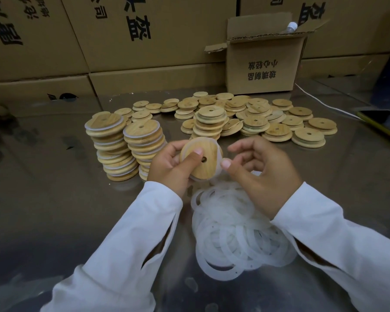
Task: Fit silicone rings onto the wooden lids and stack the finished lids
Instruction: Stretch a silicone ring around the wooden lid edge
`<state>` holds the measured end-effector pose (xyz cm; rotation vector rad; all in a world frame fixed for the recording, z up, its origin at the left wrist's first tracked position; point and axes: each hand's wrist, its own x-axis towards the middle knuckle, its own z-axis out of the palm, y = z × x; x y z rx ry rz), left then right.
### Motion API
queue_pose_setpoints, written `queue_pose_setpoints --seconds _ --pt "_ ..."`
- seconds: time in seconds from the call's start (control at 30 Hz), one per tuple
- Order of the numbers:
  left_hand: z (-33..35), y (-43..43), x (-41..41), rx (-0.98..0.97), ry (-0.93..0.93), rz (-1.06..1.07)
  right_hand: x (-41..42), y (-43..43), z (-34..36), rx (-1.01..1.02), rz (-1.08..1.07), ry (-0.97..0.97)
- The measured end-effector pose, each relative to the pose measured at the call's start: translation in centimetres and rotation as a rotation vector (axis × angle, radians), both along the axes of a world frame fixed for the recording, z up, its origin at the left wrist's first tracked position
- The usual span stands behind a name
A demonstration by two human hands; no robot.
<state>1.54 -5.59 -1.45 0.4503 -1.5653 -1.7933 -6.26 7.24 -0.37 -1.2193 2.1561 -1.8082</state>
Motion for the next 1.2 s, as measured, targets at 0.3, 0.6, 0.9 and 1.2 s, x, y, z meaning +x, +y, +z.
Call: queue_pose_setpoints --seconds 0.3,0.6,0.9,1.2 --pt "-0.2 0.9 0.1 -0.013 0.032 -0.167 -0.2 0.0 0.0 -0.068 -0.161 0.098" --pt "0.2 0.3 0.4 -0.114 -0.002 -0.205 -1.0 0.2 0.9 0.023 -0.113 -0.105" --pt "0.7 0.2 0.6 -0.044 0.038 -0.214 -1.0 0.1 1.3 0.025 -0.054 -0.141" --pt "0.1 0.1 0.4 0.083 0.012 -0.170 -1.6 0.4 0.7 0.059 0.001 -0.122"
